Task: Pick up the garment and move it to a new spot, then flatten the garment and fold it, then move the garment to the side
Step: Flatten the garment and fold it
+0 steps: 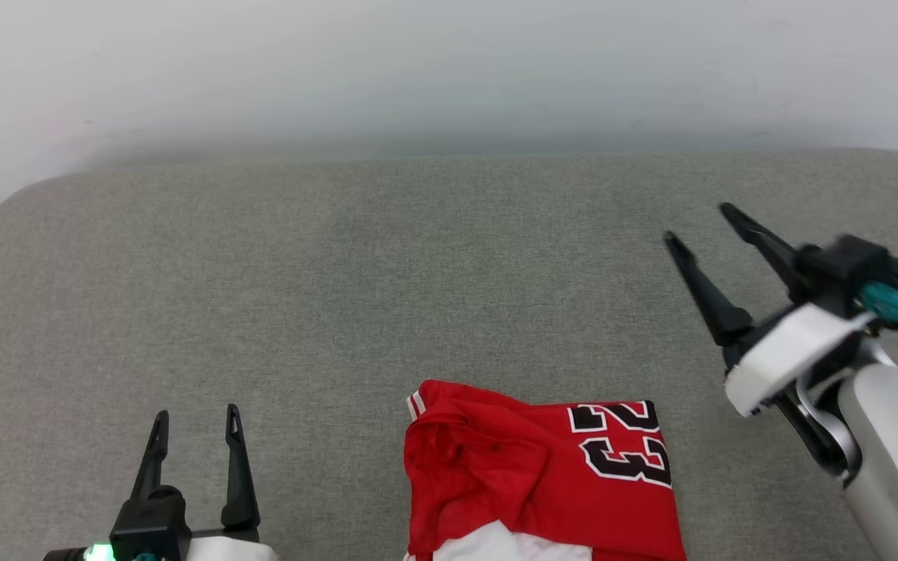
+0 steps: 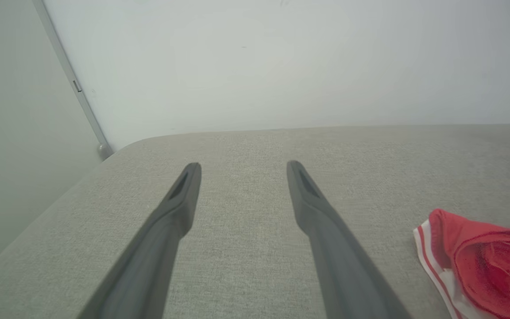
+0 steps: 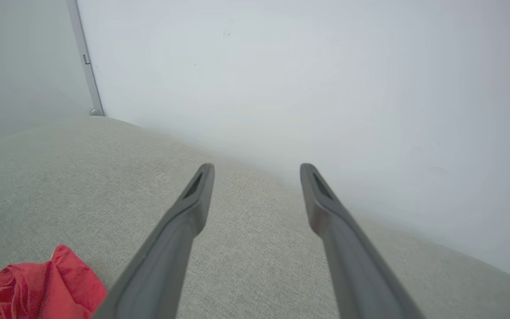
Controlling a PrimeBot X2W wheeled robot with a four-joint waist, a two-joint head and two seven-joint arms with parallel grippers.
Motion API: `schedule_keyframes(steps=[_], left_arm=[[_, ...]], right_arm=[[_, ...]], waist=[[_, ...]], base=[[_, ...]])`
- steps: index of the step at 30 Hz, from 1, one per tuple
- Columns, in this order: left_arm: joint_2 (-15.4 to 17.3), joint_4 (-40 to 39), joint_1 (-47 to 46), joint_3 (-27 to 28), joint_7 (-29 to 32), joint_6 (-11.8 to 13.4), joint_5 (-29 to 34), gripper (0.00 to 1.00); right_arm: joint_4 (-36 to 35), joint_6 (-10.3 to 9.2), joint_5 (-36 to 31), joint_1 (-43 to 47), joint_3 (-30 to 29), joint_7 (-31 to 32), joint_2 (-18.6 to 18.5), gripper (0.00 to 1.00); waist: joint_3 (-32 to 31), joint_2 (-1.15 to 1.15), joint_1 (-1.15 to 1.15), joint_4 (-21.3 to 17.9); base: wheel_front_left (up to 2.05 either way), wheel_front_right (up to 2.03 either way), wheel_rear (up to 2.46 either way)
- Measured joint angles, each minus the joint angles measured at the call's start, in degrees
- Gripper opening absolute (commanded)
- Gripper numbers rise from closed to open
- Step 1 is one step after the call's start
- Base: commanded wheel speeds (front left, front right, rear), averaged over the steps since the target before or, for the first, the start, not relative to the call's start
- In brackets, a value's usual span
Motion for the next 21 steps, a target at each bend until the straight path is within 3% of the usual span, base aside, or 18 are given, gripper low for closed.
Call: schedule_keyframes(steps=[4,10,16,21], left_arm=[[0.0,0.0,0.7,-0.2,0.0,-0.4,0.2,1.0],[0.0,-0.2,1.5,-0.2,0.0,-0.5,0.4,1.0],[0.0,-0.4,2.1,-0.6,0.0,-1.0,0.4,1.0],[0.0,-0.5,2.4,-0.6,0.0,-0.9,0.4,1.0]], right_arm=[[-1.0,0.0,-6.8,7.1,-10.3,-6.7,3.4,1.0],[-8.4,0.0,-13.7,17.6,-21.1,-8.5,9.3,1.0],[-17.1,0.01,-17.0,27.2,-27.6,-8.7,15.2,1.0],[-20.3,0.0,-18.0,33.1,-30.1,-8.7,17.7,1.0]], waist=[[-0.7,0.0,0.0,-0.7],[-1.6,0.0,0.0,-1.5],[-2.3,0.0,0.0,-1.5],[-2.7,0.0,0.0,-1.4]], base=[[0.0,0.0,0.0],[0.0,0.0,0.0],[0.0,0.0,0.0],[0.0,0.0,0.0]])
